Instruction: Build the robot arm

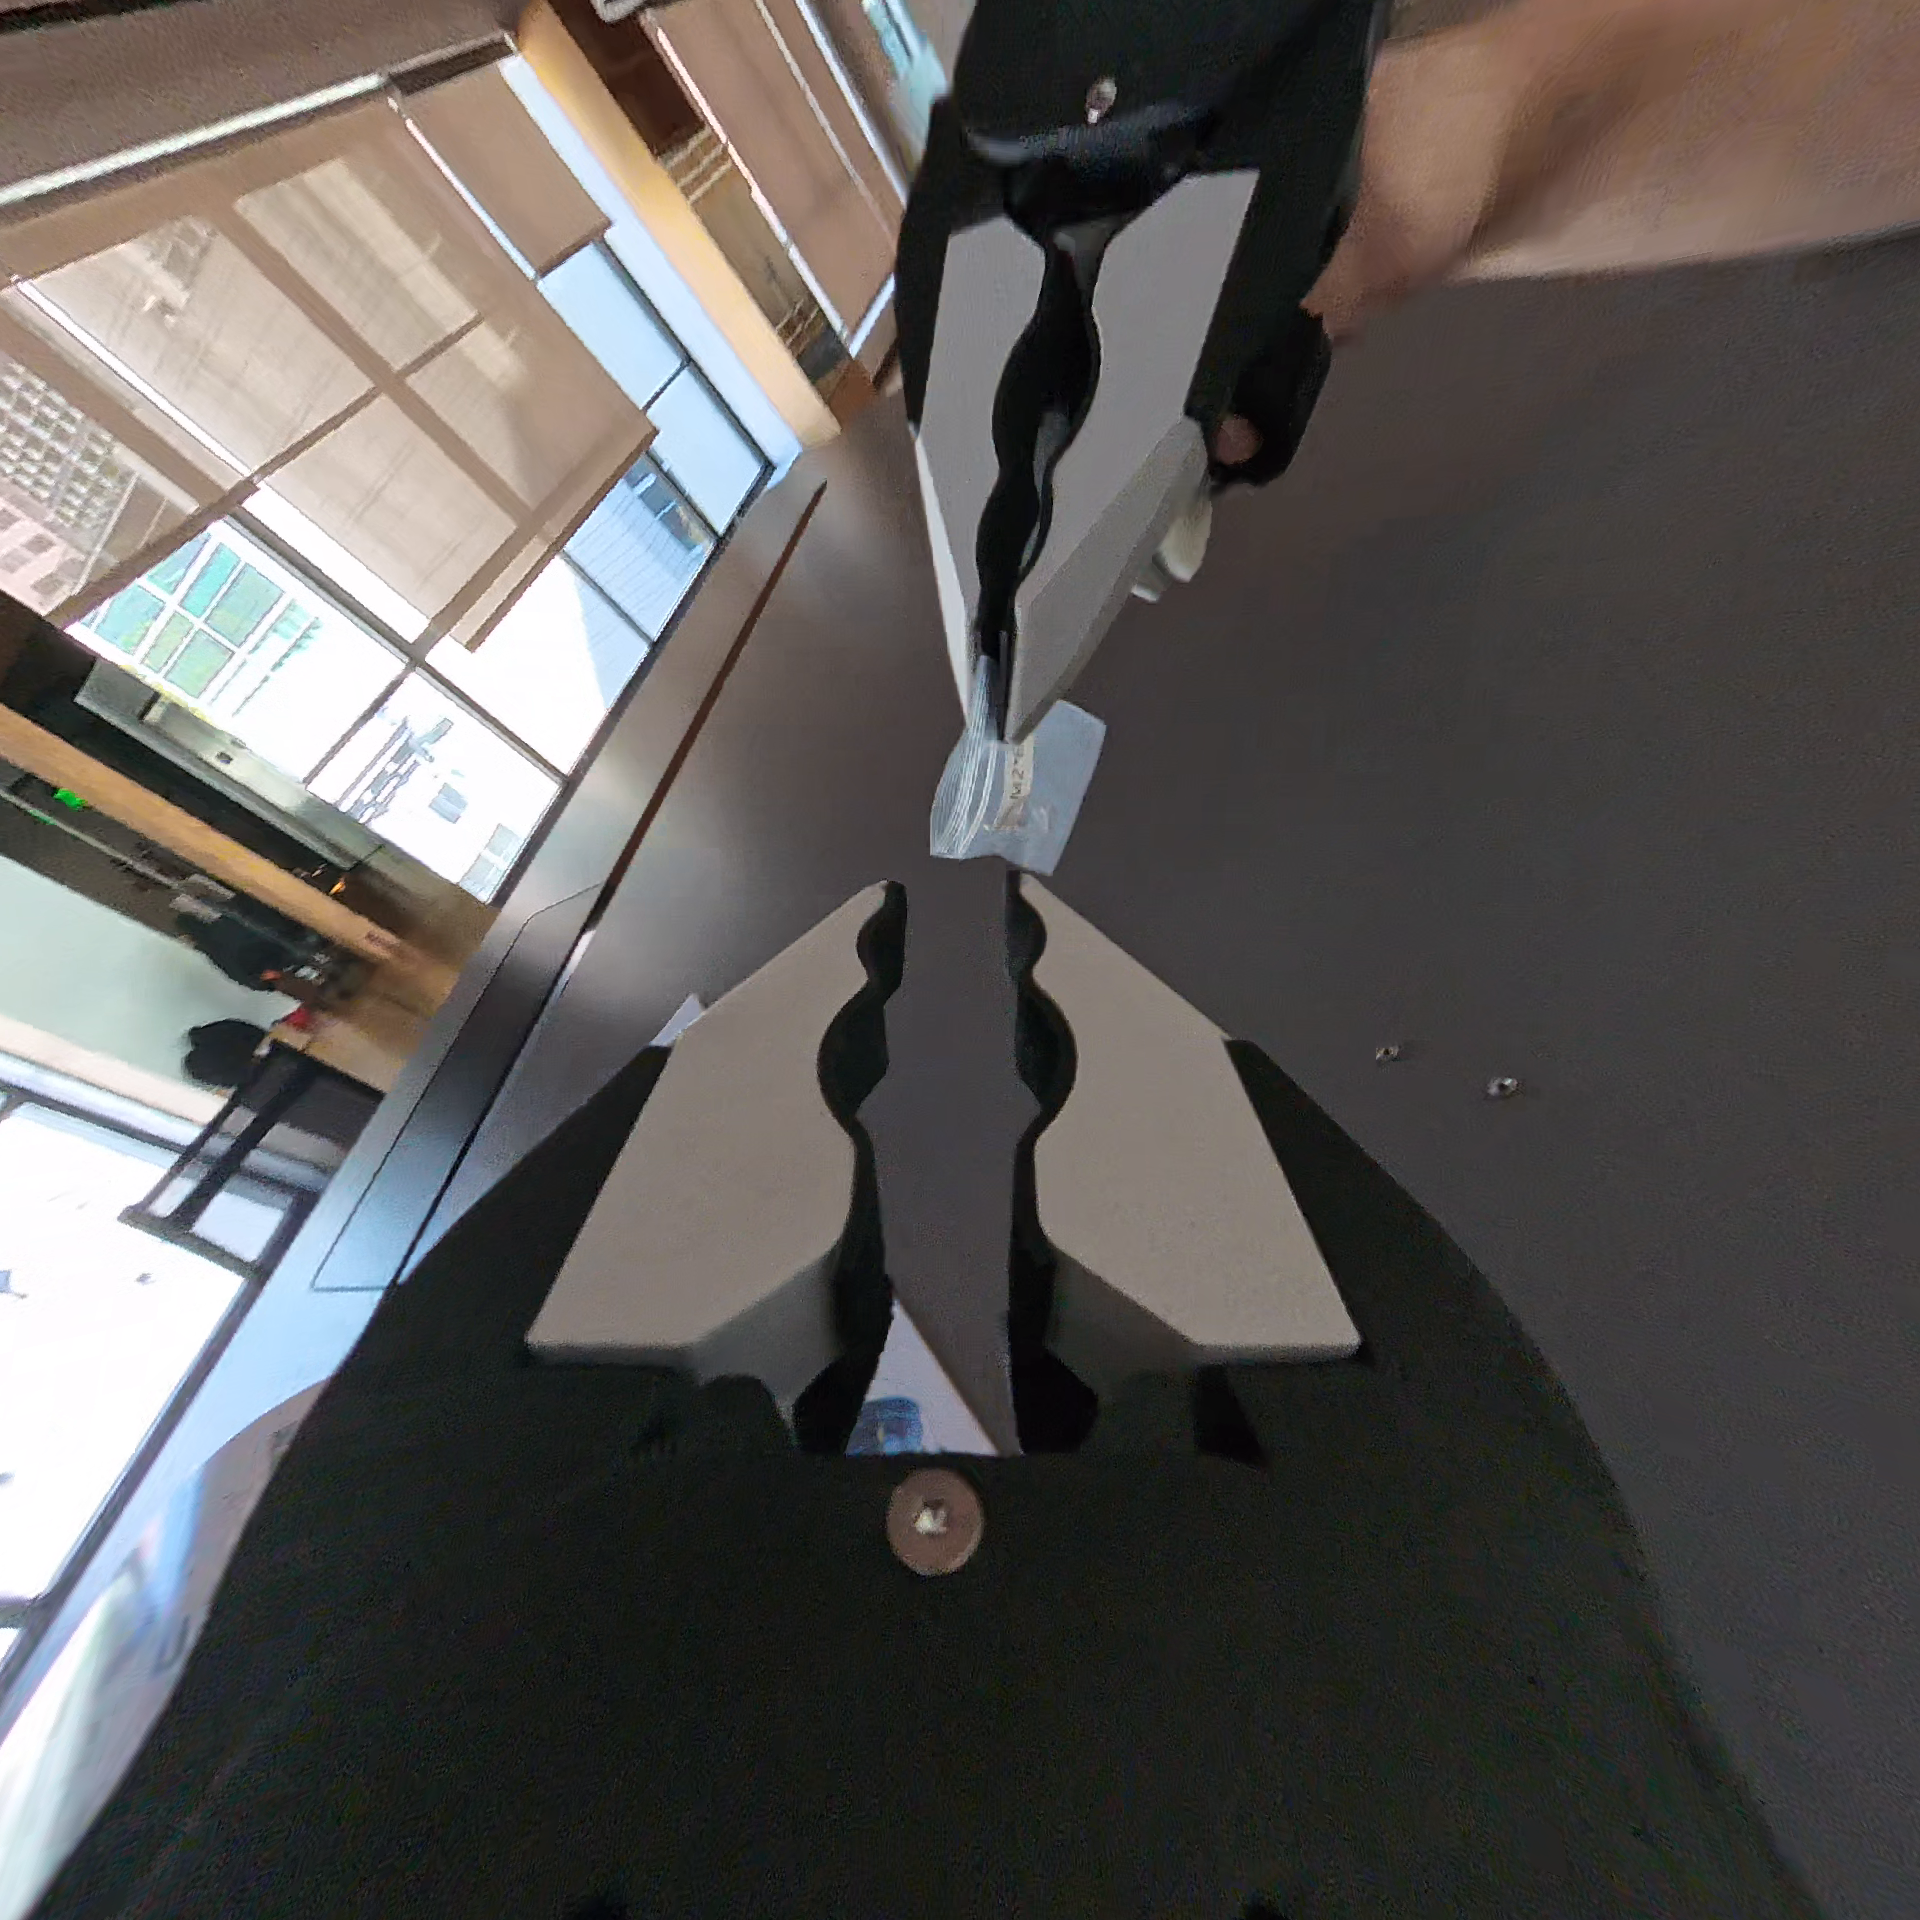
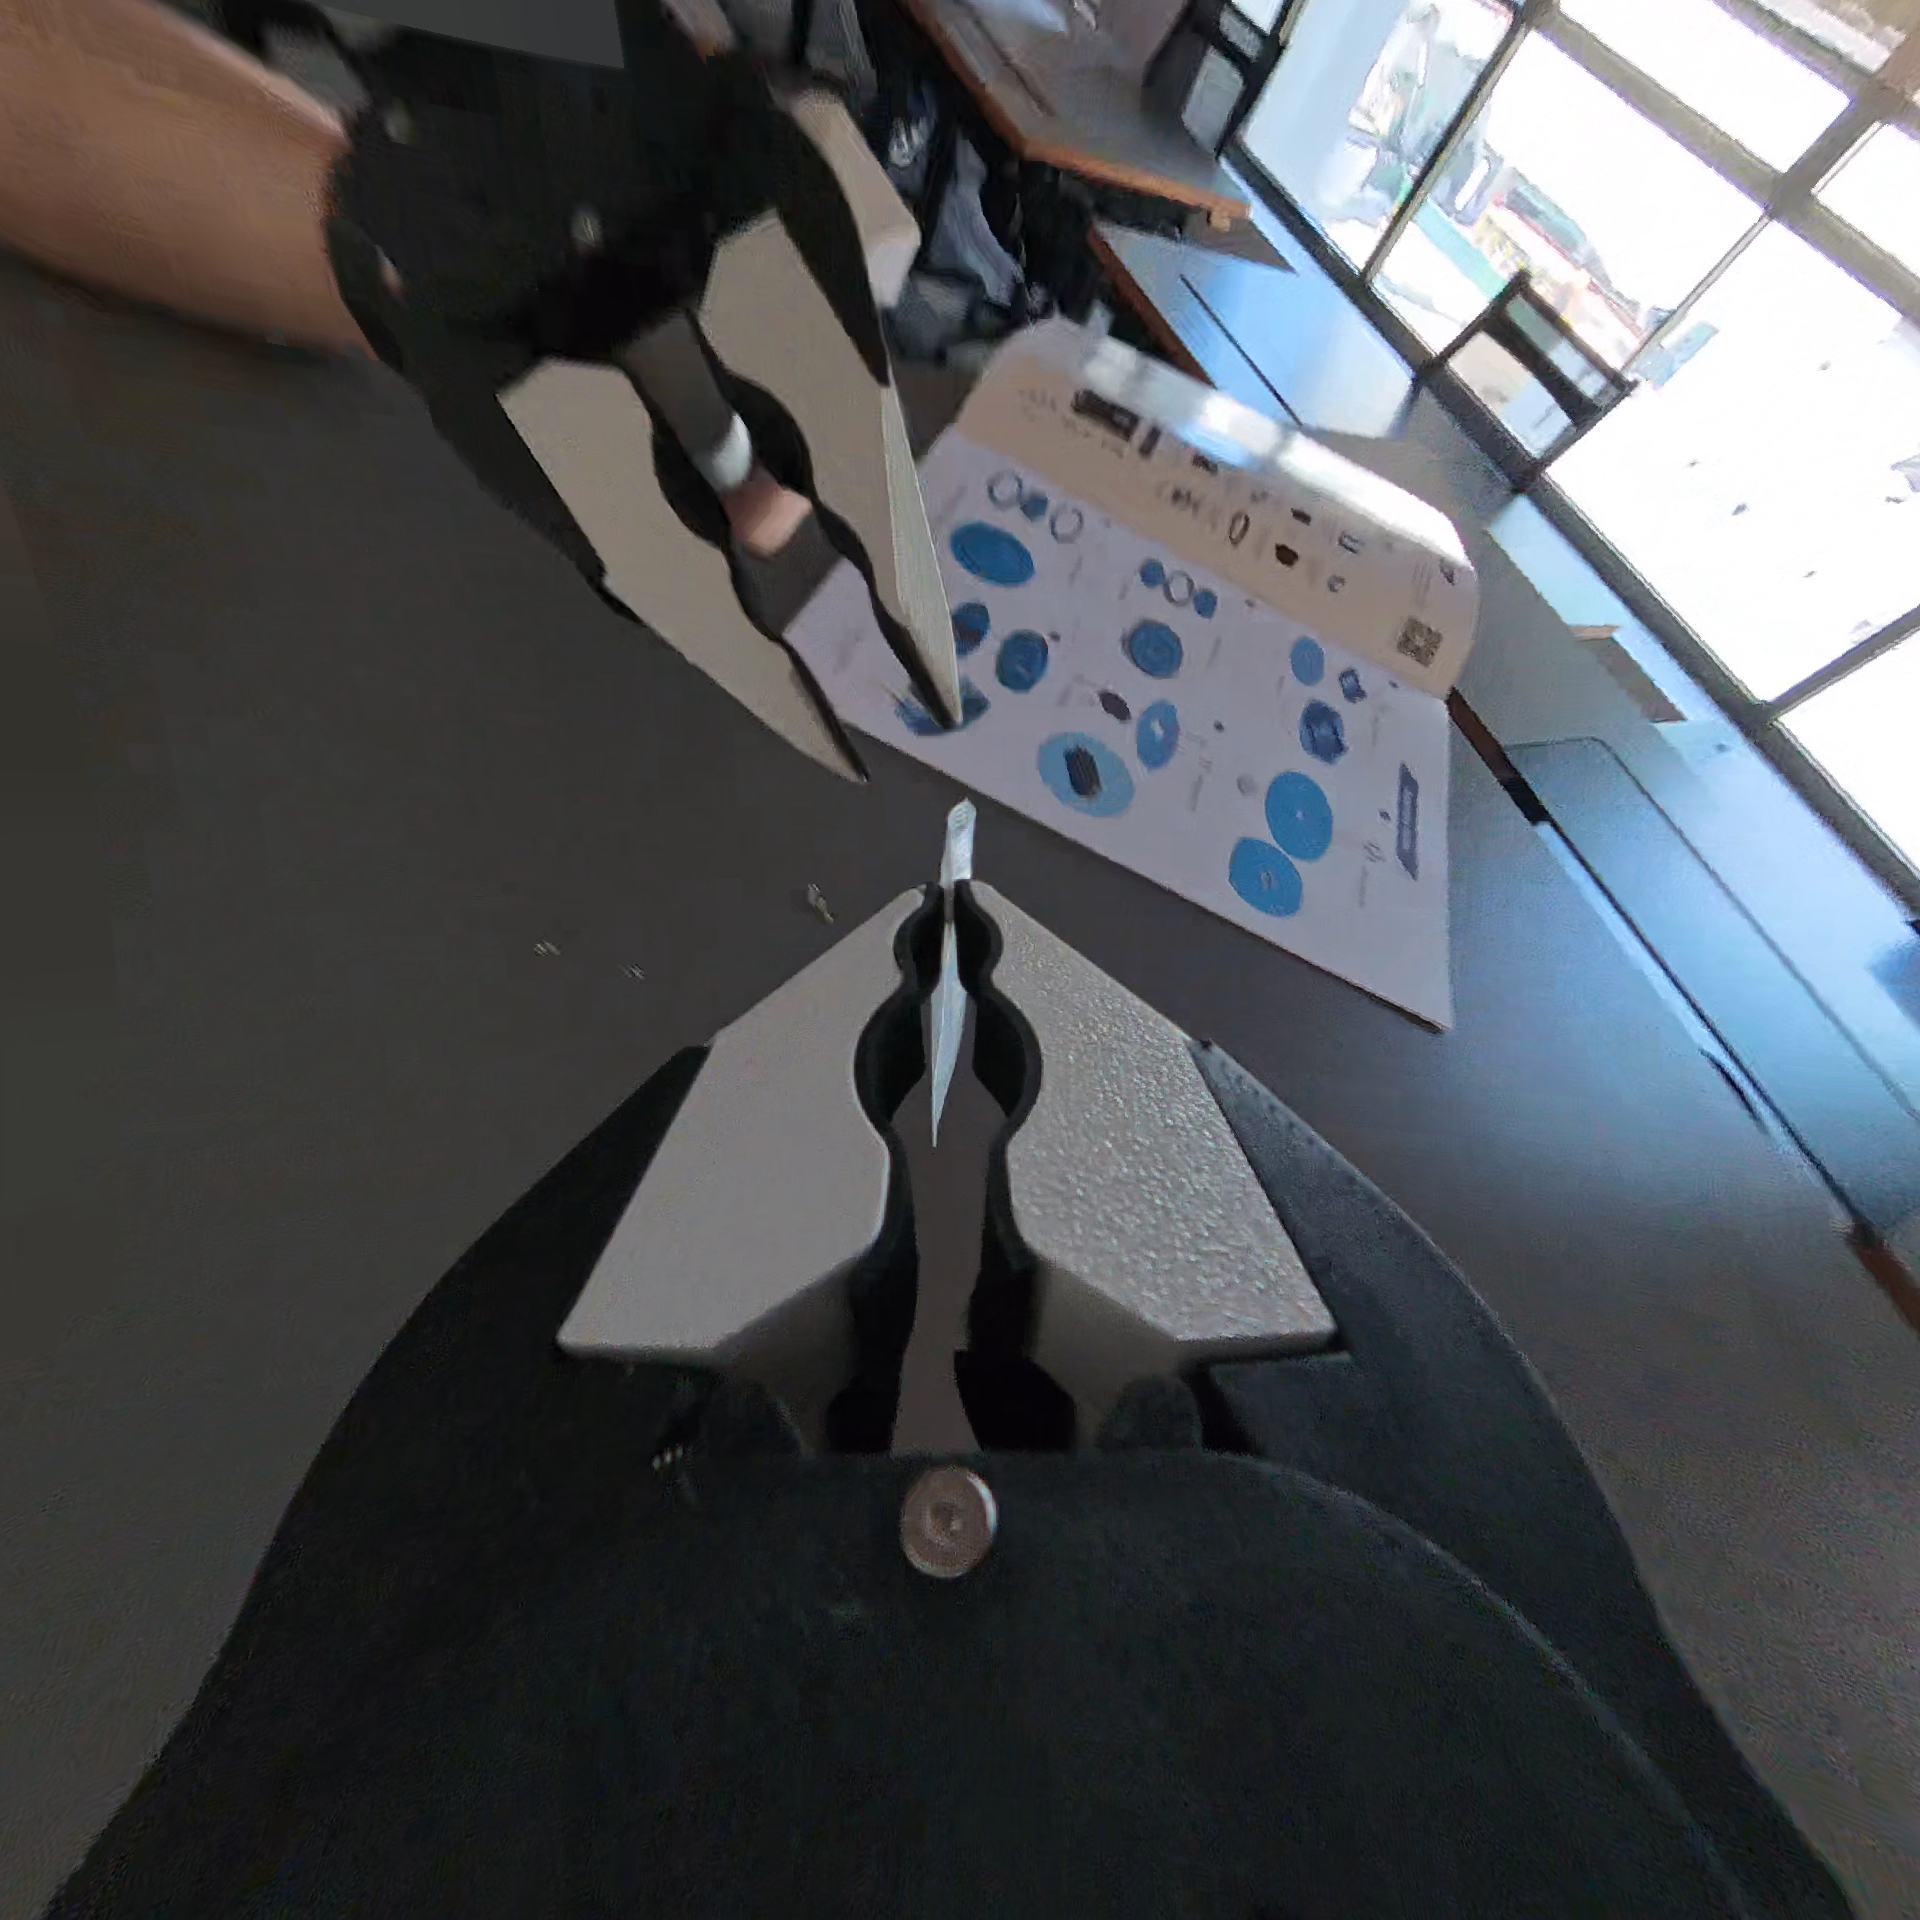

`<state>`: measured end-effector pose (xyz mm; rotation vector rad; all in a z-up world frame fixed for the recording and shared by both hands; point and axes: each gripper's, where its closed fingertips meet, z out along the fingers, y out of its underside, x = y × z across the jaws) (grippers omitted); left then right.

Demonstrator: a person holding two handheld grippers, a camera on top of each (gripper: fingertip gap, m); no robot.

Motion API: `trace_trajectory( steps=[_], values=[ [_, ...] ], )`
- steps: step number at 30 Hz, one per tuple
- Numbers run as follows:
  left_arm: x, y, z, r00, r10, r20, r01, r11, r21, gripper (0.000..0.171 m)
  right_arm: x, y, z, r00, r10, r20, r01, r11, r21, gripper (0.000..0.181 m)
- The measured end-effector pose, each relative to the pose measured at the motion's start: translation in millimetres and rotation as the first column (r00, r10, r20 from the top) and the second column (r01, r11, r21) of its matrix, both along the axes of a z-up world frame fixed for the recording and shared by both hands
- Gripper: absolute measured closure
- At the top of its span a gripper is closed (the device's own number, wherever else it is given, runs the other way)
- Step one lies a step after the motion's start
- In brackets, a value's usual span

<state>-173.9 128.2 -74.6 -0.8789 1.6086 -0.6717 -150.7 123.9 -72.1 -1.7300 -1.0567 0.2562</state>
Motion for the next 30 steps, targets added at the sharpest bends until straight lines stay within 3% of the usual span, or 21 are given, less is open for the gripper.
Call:
trace_trajectory(
  steps=[3, 8, 12, 14, 18, 30],
  values=[
    [-5, -8, 15, 0.997, -0.056, 0.056, 0.059, 0.997, -0.044, 0.155, -8, -9, 16, 0.973, 0.048, -0.224, -0.062, 0.997, -0.055, 0.181],
    [-5, -14, 18, 0.996, -0.071, 0.058, 0.075, 0.995, -0.07, 0.157, -10, -18, 19, 0.931, 0.087, -0.353, -0.129, 0.987, -0.099, 0.181],
    [-2, -22, 7, 0.994, -0.108, 0.021, 0.11, 0.99, -0.093, 0.159, -15, -20, 10, 0.943, 0.097, -0.319, -0.14, 0.984, -0.114, 0.181],
    [-1, -24, 5, 0.993, -0.114, 0.025, 0.115, 0.992, -0.058, 0.171, -19, -21, 4, 0.947, 0.111, -0.301, -0.154, 0.98, -0.125, 0.181],
    [1, -21, -3, 0.996, -0.087, -0.003, 0.087, 0.995, 0.039, 0.171, -19, -21, -5, 0.958, 0.118, -0.261, -0.157, 0.979, -0.132, 0.181],
    [2, -22, -20, 0.993, -0.062, -0.104, 0.074, 0.99, 0.118, 0.171, -5, -14, -23, 0.99, 0.073, -0.117, -0.086, 0.99, -0.112, 0.171]
  ],
)
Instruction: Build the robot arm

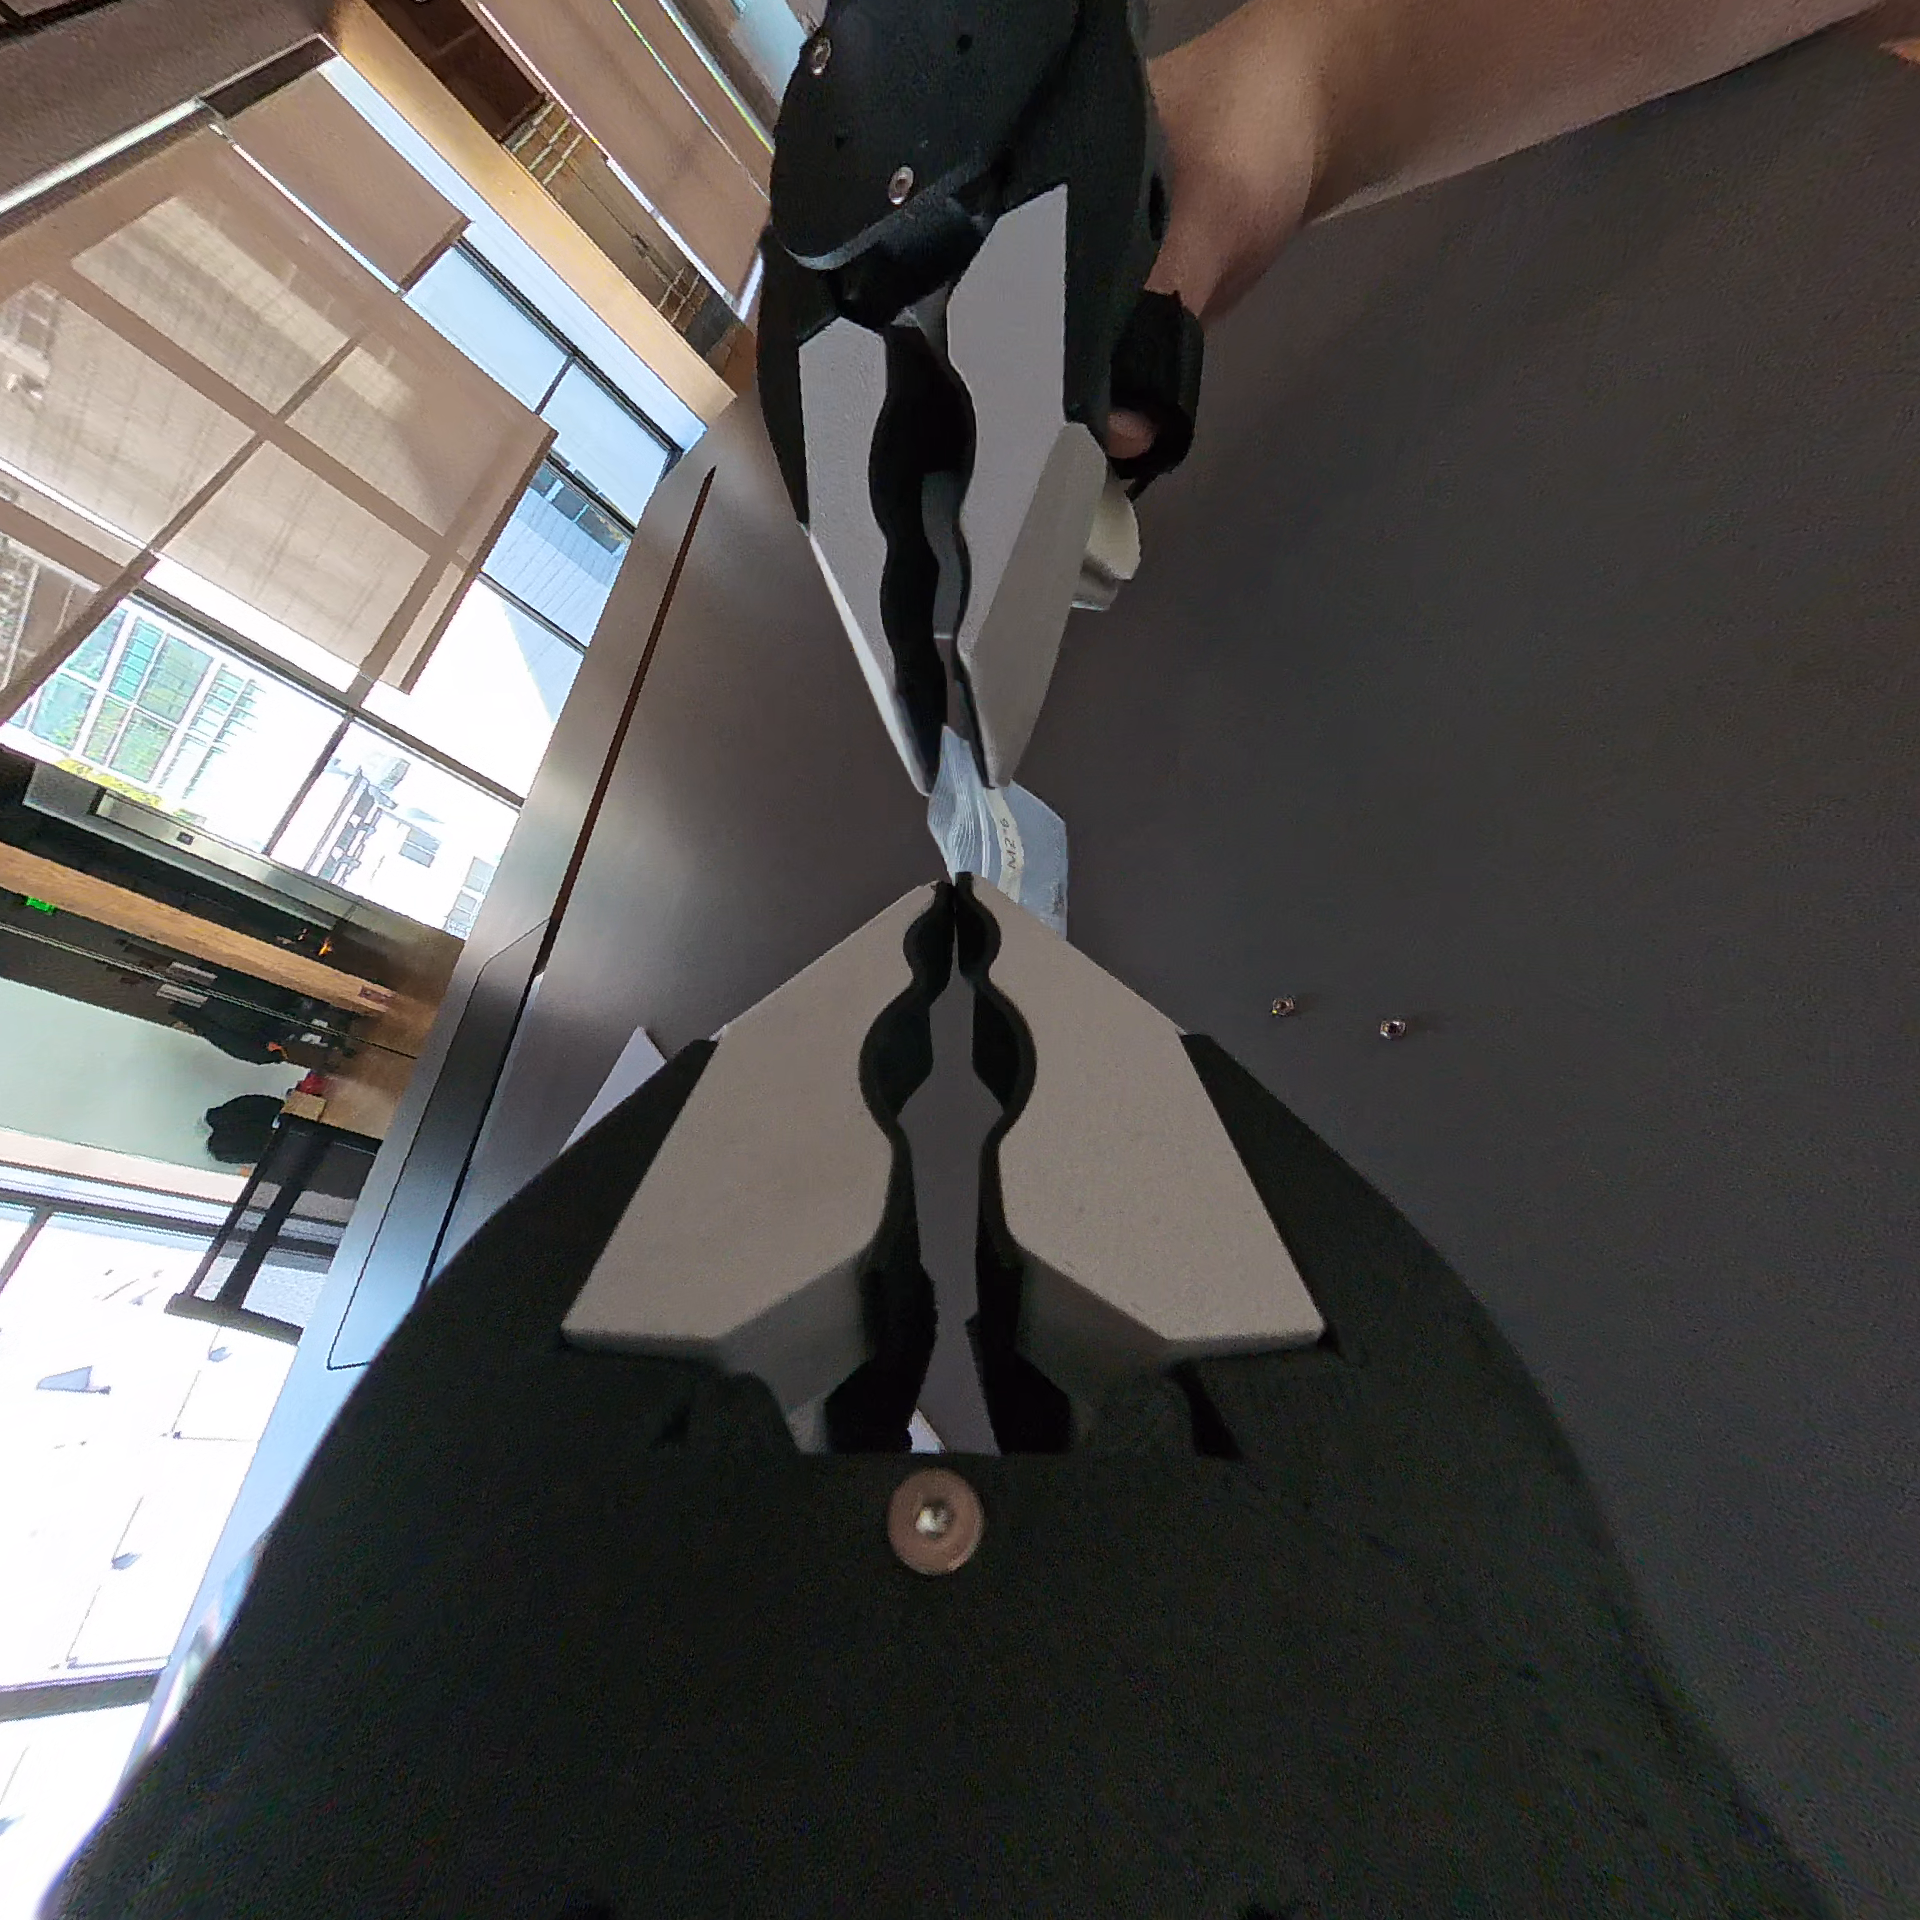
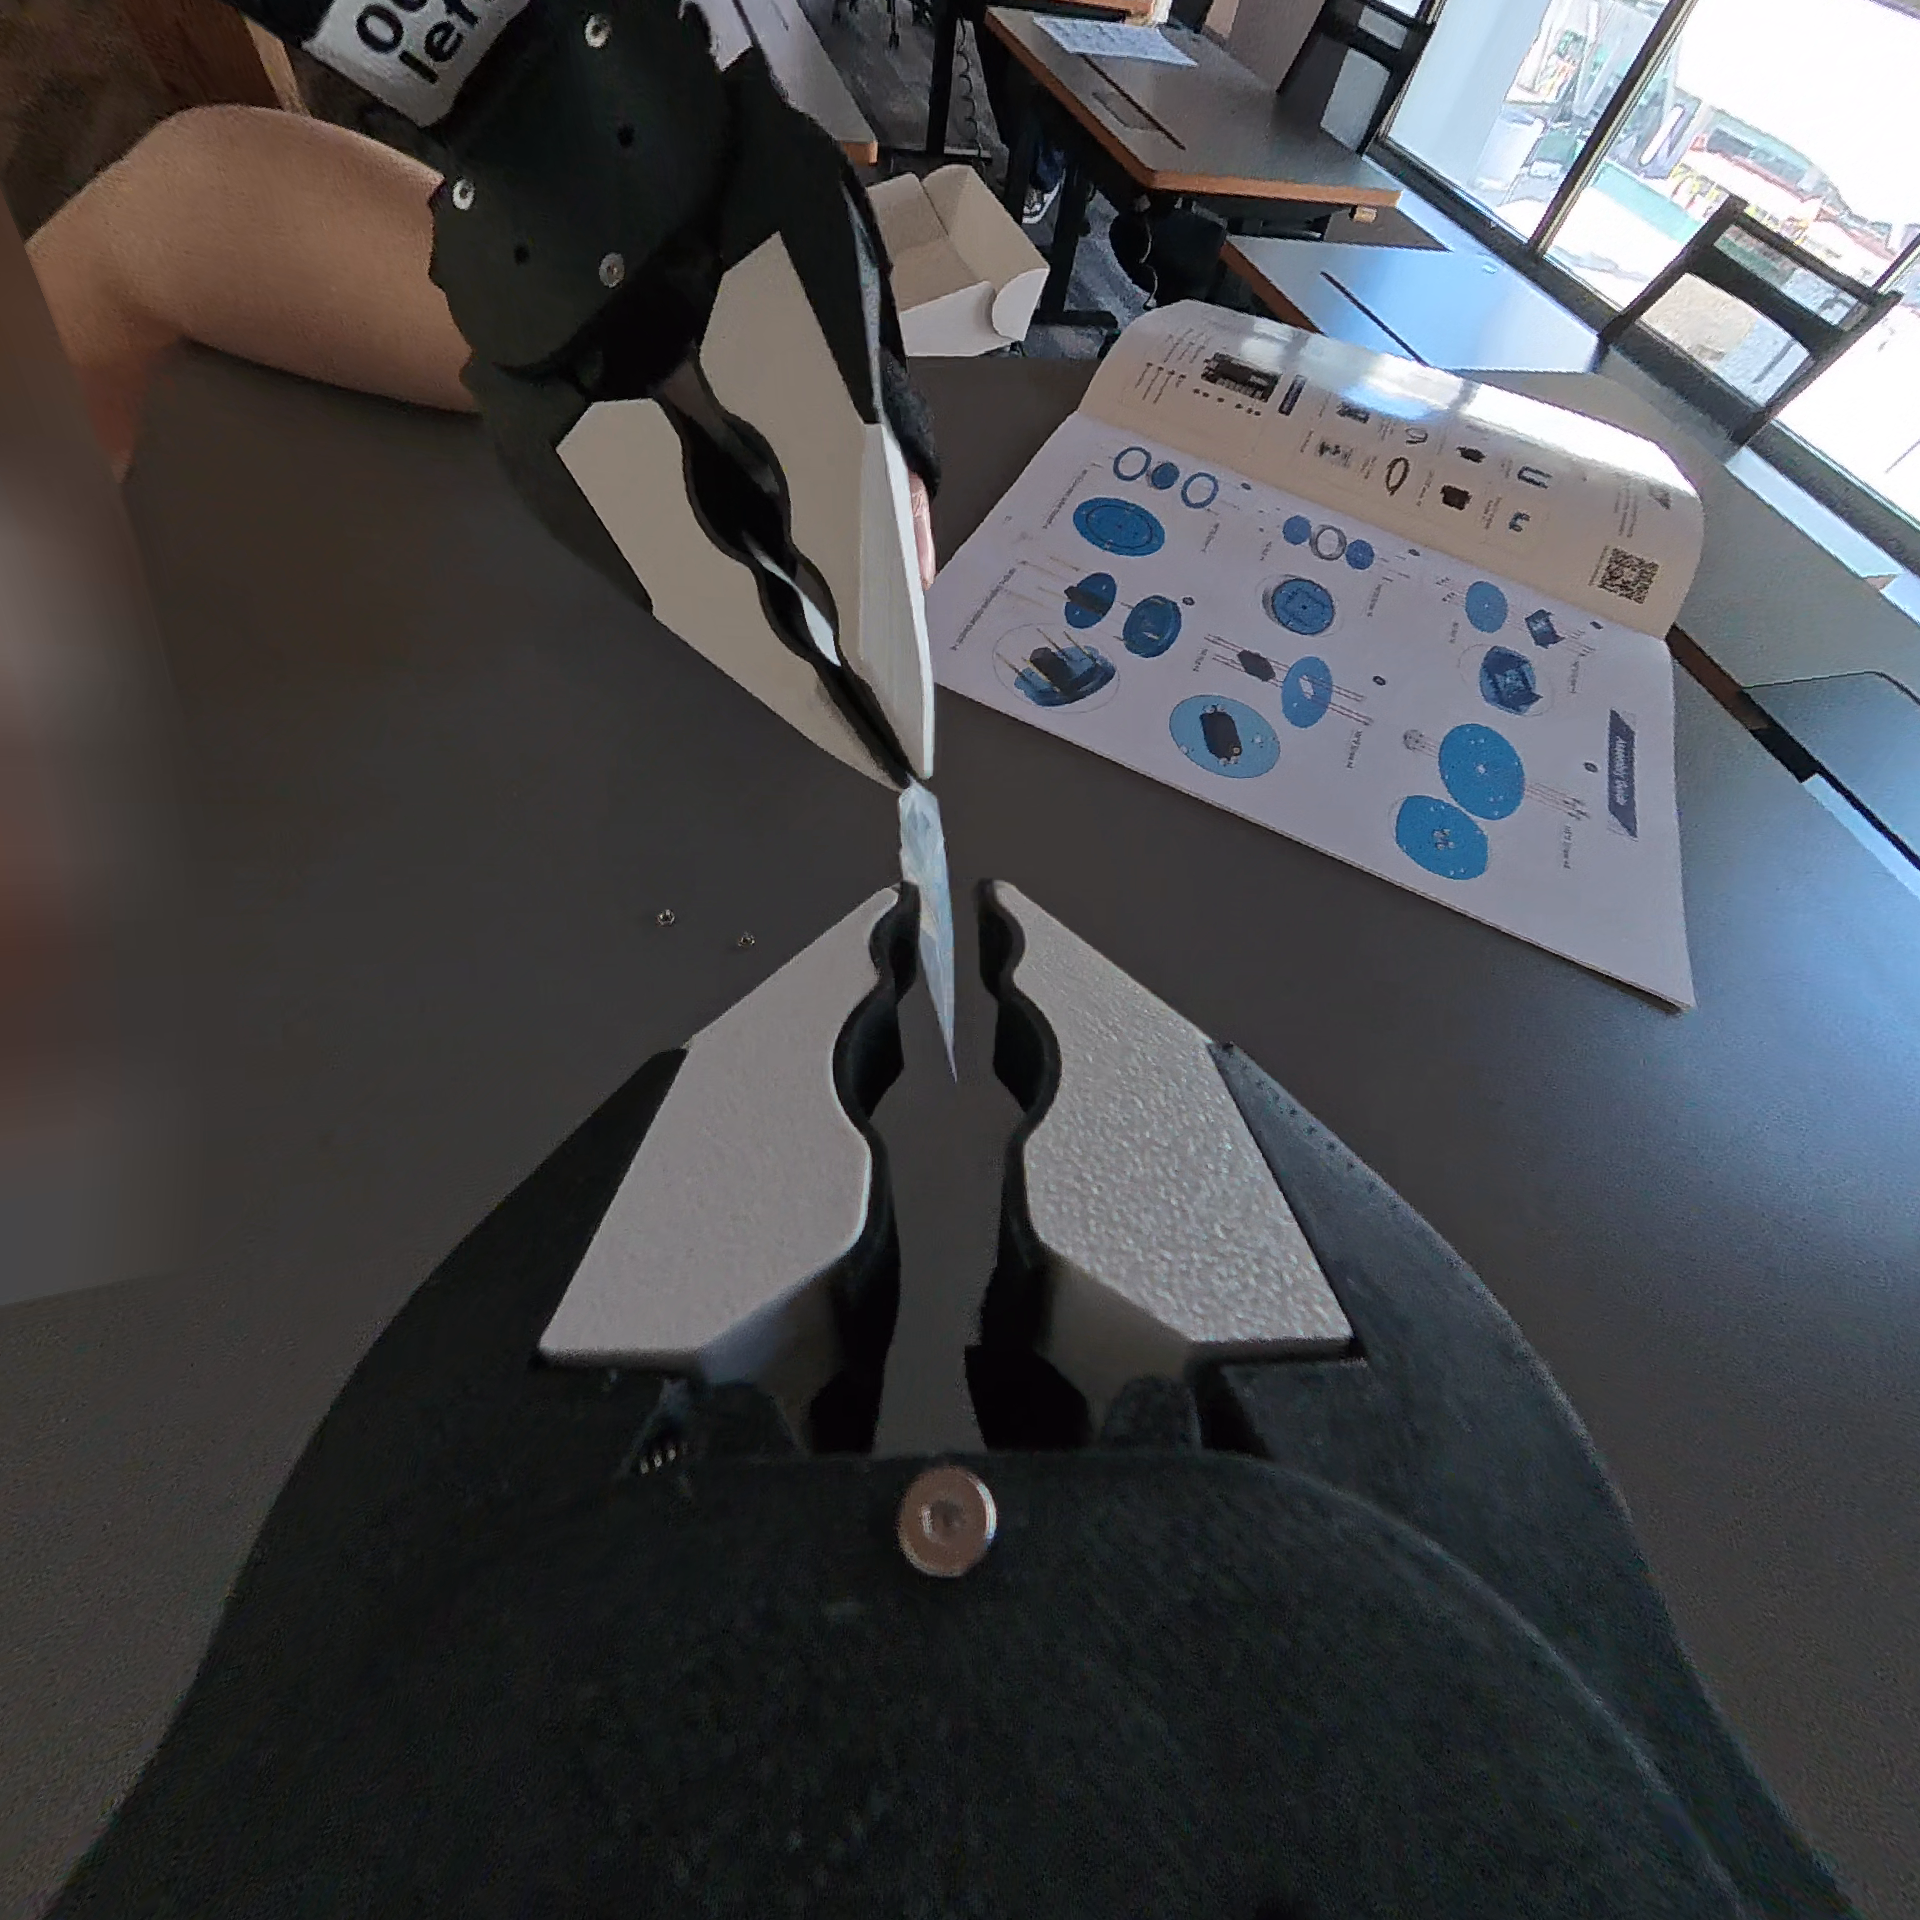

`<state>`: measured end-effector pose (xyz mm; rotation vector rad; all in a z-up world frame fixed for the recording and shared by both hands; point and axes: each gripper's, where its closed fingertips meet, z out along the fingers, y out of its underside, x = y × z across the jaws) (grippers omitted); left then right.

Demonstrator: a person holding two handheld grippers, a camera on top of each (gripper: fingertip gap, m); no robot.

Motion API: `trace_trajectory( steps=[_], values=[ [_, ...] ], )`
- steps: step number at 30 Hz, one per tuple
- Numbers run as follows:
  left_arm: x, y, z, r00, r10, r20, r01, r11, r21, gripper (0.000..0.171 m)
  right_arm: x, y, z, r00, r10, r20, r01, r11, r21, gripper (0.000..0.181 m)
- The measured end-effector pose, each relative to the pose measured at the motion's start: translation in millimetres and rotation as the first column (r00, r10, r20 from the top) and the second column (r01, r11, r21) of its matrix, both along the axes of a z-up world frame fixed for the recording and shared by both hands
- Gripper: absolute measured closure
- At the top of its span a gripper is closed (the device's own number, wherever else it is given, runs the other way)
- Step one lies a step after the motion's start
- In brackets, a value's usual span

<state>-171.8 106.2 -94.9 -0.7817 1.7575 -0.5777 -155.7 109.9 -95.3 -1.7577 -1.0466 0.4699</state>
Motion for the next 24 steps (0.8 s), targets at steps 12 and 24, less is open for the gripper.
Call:
trace_trajectory(
  steps=[12, 24],
  values=[
    [1, 4, 4, 0.999, 0.012, 0.04, -0.011, 0.999, -0.041, 0.168, -6, -4, -1, 0.996, -0.002, 0.085, 0.0, 0.999, 0.032, 0.181],
    [2, -14, 1, 0.997, -0.065, -0.04, 0.062, 0.996, -0.06, 0.164, -21, -5, -1, 0.986, 0.009, 0.165, -0.03, 0.992, 0.125, 0.181]
  ],
)
